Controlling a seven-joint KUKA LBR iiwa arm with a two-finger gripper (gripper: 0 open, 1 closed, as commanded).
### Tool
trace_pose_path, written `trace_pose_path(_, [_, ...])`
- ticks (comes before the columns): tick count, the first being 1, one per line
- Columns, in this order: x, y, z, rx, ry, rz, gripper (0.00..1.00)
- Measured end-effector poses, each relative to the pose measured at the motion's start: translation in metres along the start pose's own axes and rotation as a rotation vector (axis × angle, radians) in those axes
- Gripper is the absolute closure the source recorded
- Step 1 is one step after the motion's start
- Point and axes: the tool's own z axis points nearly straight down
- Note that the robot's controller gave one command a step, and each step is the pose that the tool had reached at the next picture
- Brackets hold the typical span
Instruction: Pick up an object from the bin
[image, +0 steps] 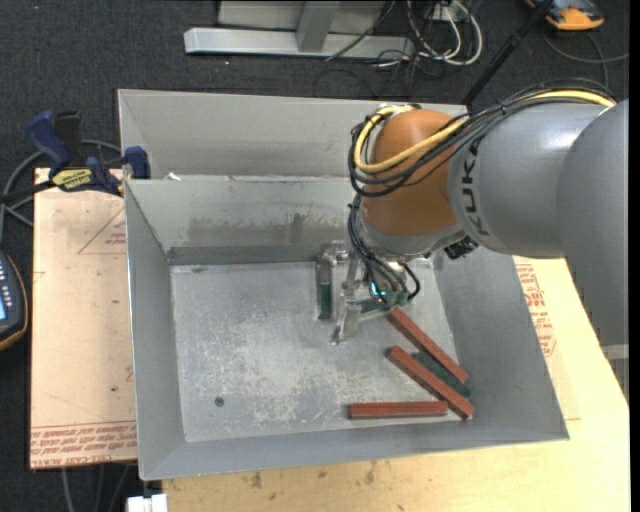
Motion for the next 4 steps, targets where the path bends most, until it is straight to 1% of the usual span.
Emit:
trace_pose_path(1, [-0.002, 0.0, -0.004, 0.0, -0.008, 0.002, 1.0])
trace_pose_path(2, [-0.019, -0.118, 0.003, 0.004, -0.011, 0.12, 1.0])
trace_pose_path(3, [-0.019, -0.112, 0.003, 0.0, -0.01, 0.113, 0.0])
trace_pose_path(4, [-0.005, -0.114, 0.06, -0.001, -0.005, 0.263, 0.0])
